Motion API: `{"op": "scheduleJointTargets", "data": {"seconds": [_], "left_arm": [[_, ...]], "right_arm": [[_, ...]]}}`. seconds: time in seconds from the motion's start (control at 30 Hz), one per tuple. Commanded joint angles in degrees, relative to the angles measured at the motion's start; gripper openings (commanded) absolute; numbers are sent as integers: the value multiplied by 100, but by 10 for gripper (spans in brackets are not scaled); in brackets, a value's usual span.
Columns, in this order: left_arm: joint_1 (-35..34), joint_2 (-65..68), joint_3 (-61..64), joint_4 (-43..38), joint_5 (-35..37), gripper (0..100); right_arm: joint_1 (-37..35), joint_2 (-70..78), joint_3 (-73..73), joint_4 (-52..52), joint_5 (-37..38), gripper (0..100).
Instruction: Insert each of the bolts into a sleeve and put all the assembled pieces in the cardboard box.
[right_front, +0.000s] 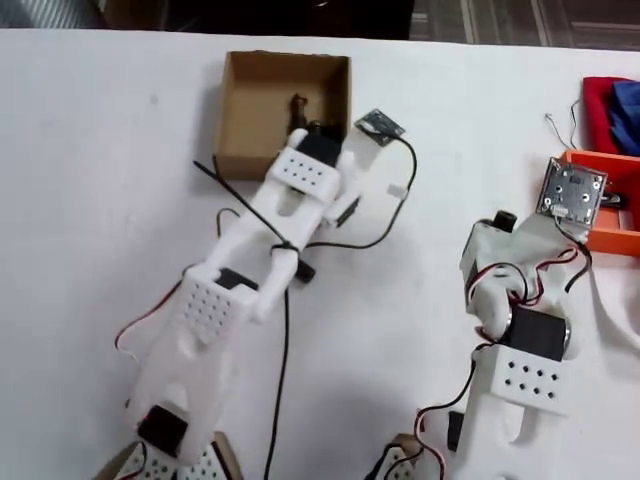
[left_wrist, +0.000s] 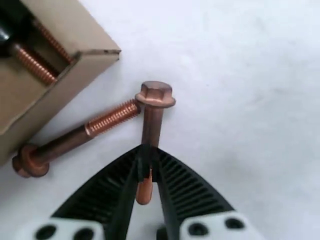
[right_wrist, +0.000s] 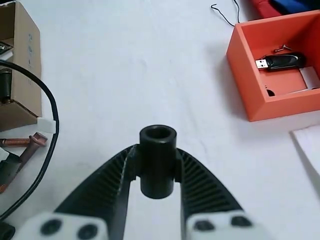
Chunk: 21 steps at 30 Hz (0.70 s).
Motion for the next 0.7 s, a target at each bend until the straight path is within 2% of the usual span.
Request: {"op": "scheduleJointTargets", "data": {"seconds": [0.0,0.2,0.43,0.67], "left_arm": [[-35,-53,-242,158,-18,24],[-9,-53,-242,527,-18,30],[343,-79,-251,598,-26,31],[316,-88,-251,422,-26,32]], "right_arm": [[312,-145,-53,-119,-44,19],[1253,-145,-193,-180,-492,19],[1288,-145,-176,-180,-501,19],[1279,-145,-167,-180,-484,19]]}}
